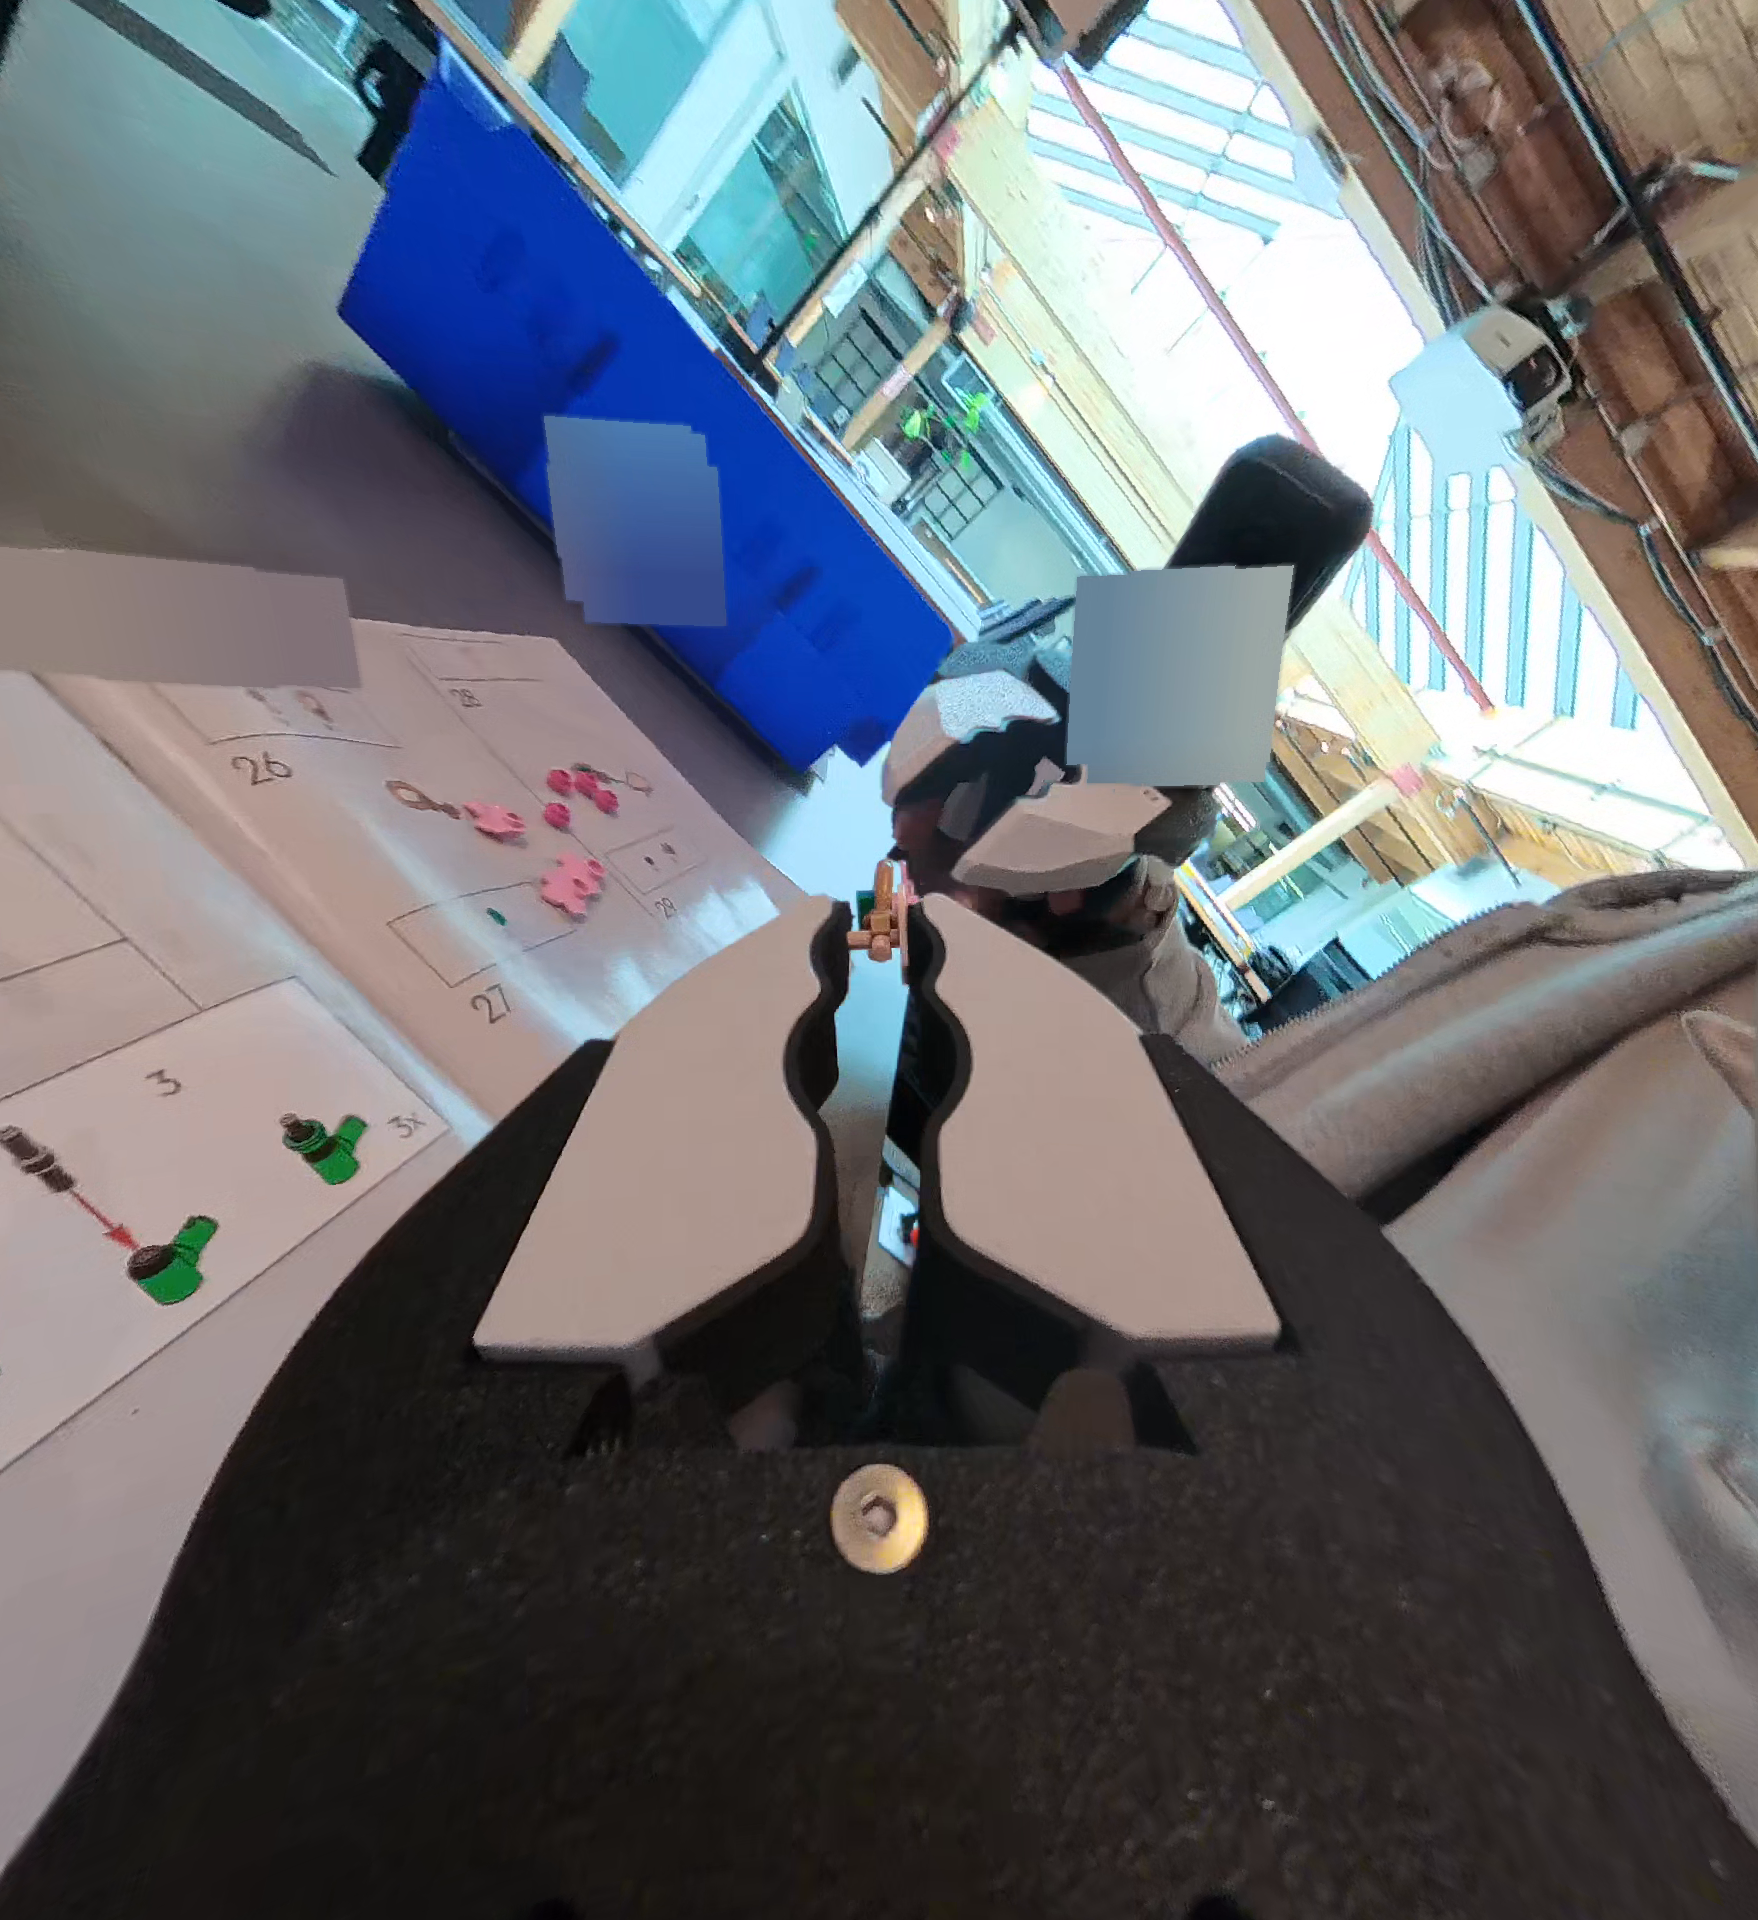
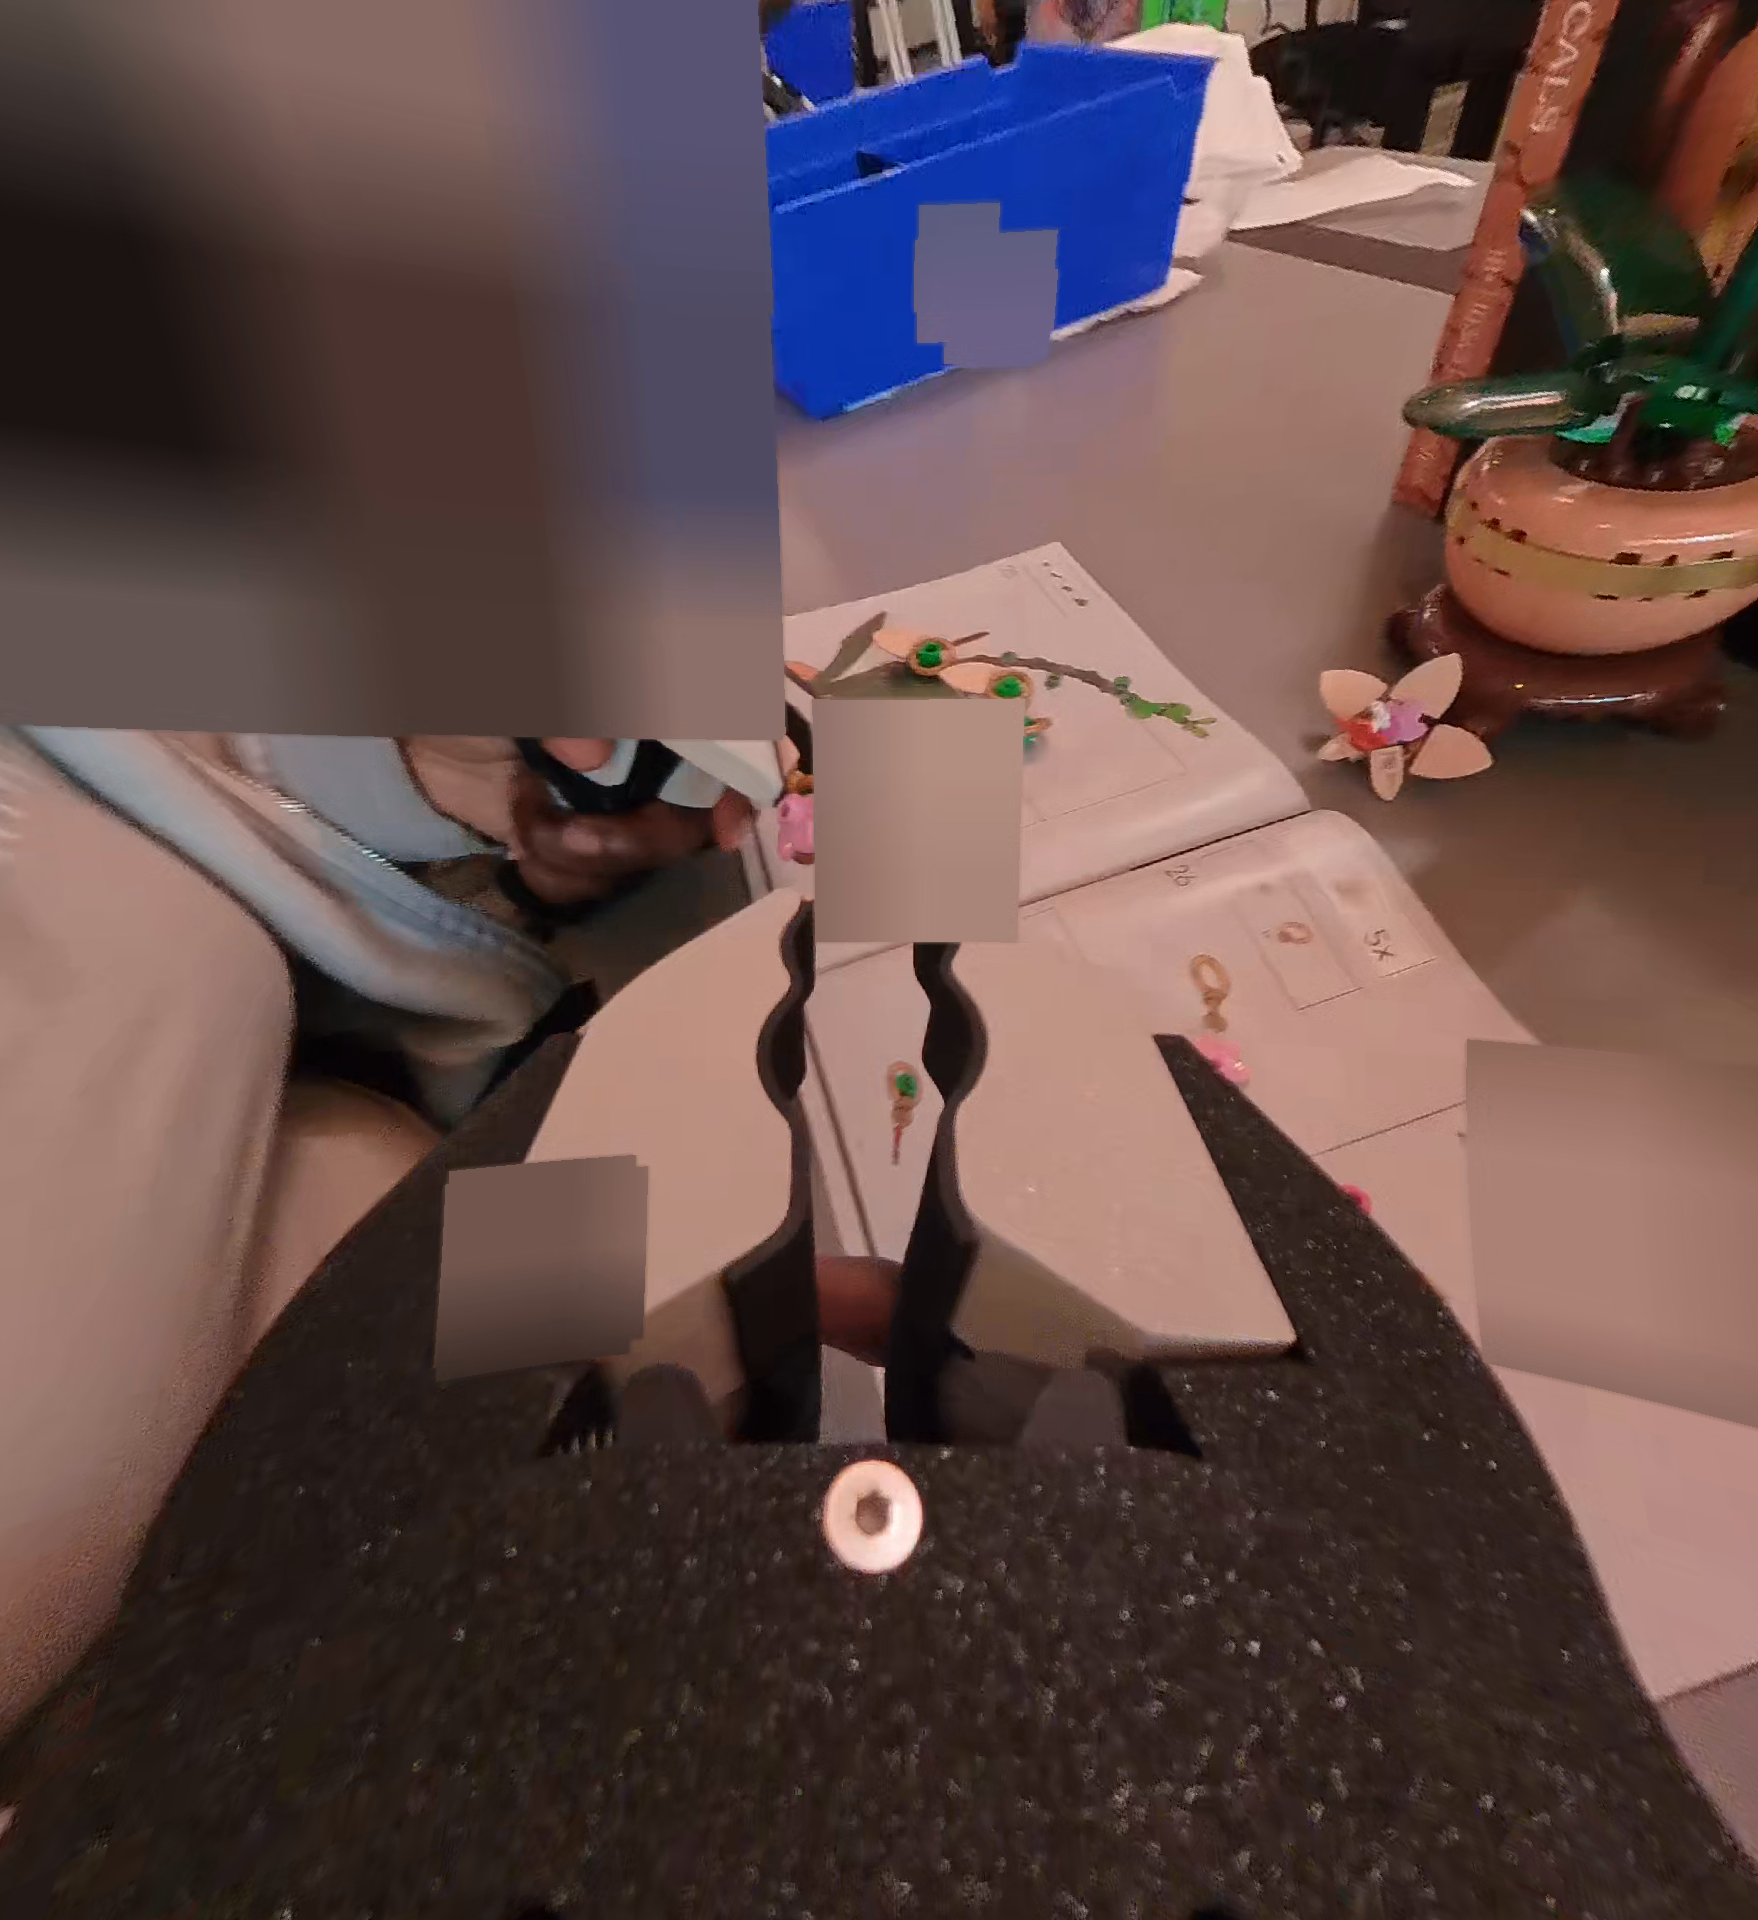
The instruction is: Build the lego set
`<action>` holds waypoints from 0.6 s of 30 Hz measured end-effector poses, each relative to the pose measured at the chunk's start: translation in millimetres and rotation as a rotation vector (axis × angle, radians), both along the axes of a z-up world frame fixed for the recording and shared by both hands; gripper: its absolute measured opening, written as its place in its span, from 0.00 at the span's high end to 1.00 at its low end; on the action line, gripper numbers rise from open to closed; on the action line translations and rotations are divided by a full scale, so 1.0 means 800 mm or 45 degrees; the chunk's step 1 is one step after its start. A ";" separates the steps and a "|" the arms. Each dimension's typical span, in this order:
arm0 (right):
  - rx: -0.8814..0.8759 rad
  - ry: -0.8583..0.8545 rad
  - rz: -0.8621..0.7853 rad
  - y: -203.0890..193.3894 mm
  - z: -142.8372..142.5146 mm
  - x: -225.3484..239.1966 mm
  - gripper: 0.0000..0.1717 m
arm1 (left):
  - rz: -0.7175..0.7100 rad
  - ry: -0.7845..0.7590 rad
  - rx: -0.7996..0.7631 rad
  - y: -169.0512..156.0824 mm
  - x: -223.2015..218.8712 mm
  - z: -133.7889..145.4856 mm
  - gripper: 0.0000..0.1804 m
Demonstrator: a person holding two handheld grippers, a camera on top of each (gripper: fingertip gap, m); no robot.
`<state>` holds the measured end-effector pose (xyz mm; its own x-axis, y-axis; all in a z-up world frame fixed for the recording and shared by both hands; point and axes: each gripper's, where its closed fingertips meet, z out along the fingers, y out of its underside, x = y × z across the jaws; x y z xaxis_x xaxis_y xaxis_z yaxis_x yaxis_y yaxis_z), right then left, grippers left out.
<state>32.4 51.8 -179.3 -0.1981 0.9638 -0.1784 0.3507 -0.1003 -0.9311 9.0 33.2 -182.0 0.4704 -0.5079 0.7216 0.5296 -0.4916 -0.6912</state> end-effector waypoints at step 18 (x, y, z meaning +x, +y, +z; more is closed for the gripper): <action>0.490 0.083 -0.109 -0.041 -0.014 0.060 0.88 | -0.051 0.040 -0.148 0.000 0.045 -0.018 0.94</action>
<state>80.2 19.1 -190.4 -0.1132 0.9713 0.2090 0.2948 0.2337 -0.9265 44.6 33.5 -196.0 0.4746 -0.4407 0.7619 0.4872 -0.5894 -0.6444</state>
